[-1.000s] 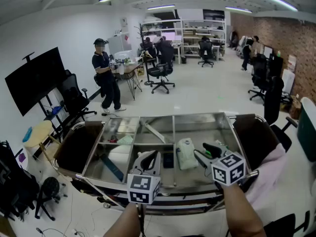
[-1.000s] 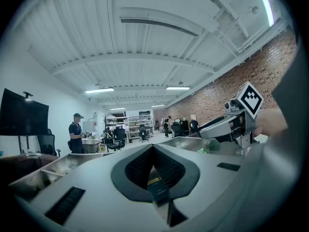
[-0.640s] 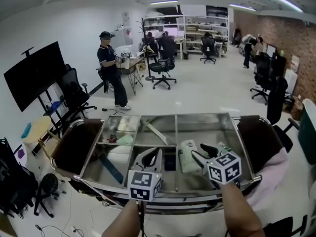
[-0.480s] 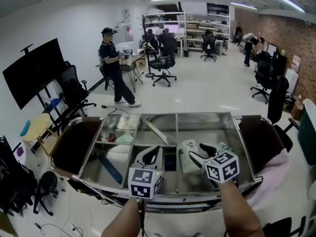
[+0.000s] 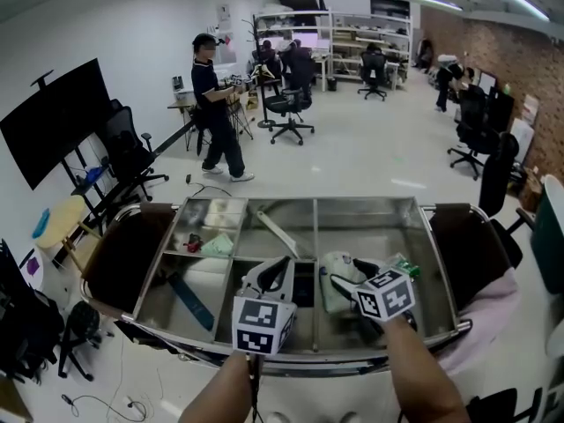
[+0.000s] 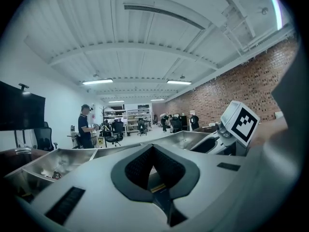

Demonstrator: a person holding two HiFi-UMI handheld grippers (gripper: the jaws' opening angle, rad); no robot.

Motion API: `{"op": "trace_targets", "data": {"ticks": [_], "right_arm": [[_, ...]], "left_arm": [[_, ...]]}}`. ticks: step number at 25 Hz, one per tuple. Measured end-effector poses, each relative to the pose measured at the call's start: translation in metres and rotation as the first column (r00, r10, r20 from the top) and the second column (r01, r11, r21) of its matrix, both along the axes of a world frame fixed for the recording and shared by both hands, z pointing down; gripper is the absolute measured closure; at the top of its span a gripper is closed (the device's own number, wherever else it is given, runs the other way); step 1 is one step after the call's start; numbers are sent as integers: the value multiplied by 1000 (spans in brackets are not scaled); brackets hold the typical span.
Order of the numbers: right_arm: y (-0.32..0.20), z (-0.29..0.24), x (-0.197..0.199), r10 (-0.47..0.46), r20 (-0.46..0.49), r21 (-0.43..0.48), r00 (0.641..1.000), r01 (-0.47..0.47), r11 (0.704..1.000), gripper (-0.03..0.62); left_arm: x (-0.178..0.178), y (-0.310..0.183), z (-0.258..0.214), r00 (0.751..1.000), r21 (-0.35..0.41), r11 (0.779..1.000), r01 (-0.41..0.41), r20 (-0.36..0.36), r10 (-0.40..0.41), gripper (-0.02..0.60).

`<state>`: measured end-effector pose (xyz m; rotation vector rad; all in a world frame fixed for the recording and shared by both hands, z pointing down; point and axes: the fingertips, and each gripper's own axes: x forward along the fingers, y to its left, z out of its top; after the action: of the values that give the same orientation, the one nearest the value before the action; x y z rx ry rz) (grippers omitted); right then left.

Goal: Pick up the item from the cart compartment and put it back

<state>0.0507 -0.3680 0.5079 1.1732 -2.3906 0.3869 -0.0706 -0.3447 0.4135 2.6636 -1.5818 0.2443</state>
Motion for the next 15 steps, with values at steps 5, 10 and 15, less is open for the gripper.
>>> {"op": "trace_targets", "data": {"ticks": [5,10,15], "right_arm": [[-2,12,-2,-6,-16,-42,1000,5,999,278],[-3,20,-3,-13,-44,-57,999,10,998,316],[-13,20,11,55,-64,-35,996,-58,998,260]], "left_arm": [[1,0,-3,1000,10,1000,-1,2,1,581],[1,0,-2,1000,7,1000,-1,3,1,581],[1,0,1,1000,5,1000,-5,2,5,581]]}}
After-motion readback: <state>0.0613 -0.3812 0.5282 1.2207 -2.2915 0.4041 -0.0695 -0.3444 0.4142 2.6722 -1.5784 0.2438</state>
